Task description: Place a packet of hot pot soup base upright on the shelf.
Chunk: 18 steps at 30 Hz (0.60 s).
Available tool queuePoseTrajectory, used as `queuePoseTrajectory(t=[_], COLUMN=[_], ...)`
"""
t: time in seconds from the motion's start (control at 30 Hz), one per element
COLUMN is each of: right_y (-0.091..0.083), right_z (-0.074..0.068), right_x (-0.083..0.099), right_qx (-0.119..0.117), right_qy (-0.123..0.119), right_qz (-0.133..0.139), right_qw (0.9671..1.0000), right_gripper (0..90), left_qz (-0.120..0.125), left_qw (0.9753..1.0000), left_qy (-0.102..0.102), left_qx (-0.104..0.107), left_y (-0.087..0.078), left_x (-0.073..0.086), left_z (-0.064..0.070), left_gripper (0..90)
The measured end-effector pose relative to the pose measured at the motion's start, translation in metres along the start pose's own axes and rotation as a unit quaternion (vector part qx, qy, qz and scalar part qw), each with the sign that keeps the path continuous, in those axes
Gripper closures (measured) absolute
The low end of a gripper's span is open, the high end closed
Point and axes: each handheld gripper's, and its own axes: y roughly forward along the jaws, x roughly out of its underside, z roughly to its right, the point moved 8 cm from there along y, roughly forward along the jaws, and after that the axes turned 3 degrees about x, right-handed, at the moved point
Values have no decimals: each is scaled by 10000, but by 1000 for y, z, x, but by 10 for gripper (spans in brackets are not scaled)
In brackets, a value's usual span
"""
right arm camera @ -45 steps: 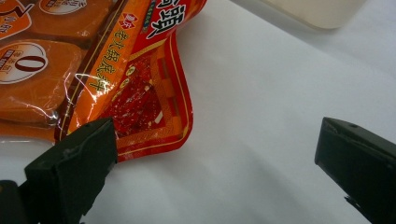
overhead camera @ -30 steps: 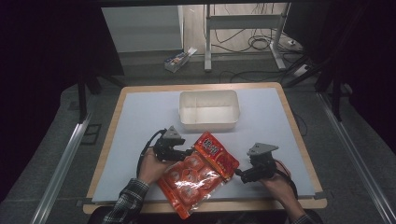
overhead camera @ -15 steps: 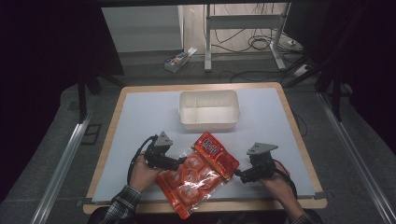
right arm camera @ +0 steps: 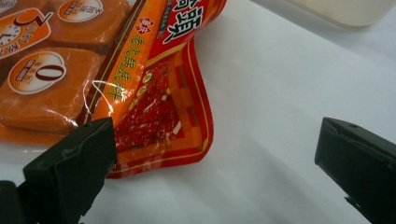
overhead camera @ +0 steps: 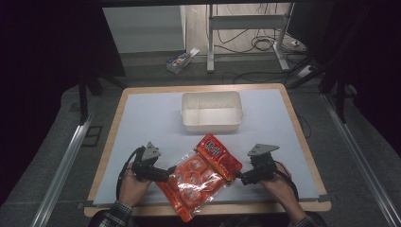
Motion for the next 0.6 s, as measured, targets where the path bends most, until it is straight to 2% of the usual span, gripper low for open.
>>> queuePoseTrajectory(t=[0.17, 0.37, 0.47, 0.5, 0.6], right_y=[3, 12, 18, 20, 22], right_z=[-2, -6, -9, -12, -15], right_x=[-4, -11, -15, -20, -24], right_qx=[-36, -286, -362, -435, -493], right_qy=[-84, 16, 92, 46, 36], right_qz=[55, 104, 34, 142, 211], right_qw=[9999, 9995, 9993, 9989, 9986], right_gripper=[0, 0, 10, 12, 14], left_qz=[-23, -61, -70, -112, -187], left_qw=[9999, 9998, 9998, 9998, 9997], left_qy=[-125, -207, -190, -150, -45], left_qx=[-20, -23, -51, -96, -134], left_y=[-4, -7, -8, -8, -8], left_x=[9, 15, 17, 19, 21], left_z=[-1, -1, -1, -1, 0], left_gripper=[23, 24, 23, 21, 20])
